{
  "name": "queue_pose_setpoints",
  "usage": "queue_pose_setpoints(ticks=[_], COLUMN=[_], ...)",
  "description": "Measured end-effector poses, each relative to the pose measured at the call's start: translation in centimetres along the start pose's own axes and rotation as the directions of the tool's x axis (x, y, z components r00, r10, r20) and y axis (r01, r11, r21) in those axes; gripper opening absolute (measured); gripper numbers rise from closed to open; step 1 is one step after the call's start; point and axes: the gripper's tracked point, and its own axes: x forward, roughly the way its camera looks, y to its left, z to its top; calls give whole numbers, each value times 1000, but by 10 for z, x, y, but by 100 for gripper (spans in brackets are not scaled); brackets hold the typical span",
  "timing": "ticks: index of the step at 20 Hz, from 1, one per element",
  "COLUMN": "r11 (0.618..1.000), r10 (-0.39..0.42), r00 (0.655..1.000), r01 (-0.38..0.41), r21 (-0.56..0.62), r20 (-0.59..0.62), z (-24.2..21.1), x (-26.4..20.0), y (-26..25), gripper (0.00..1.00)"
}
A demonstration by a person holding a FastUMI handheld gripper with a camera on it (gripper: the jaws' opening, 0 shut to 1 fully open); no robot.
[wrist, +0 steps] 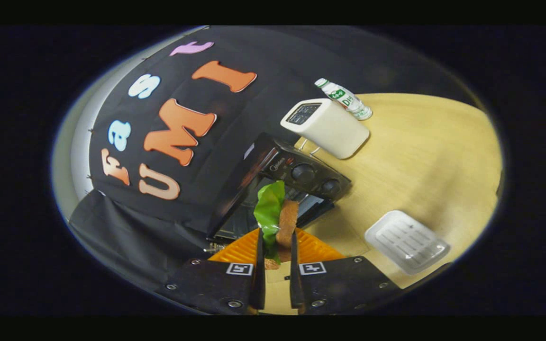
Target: Open the toaster oven, put the food inside, and close the toaster oven door.
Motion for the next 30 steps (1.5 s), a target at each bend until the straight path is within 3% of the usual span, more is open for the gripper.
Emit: queue_pose_setpoints(ticks=[3,9,17,20,25,30], r11=[995,980,958,956,958,963], r10=[21,35,-45,-77,-116,-147], r00=[999,997,993,992,990,988], r01=[-24,-47,12,44,92,135], r21=[101,194,287,291,272,235], r20=[31,64,108,103,75,37], z=[-16,-29,-25,-26,-32,-45], x=[35,110,173,176,167,158], y=[6,29,33,29,25,22], gripper=[21,21,21,28,53,67])
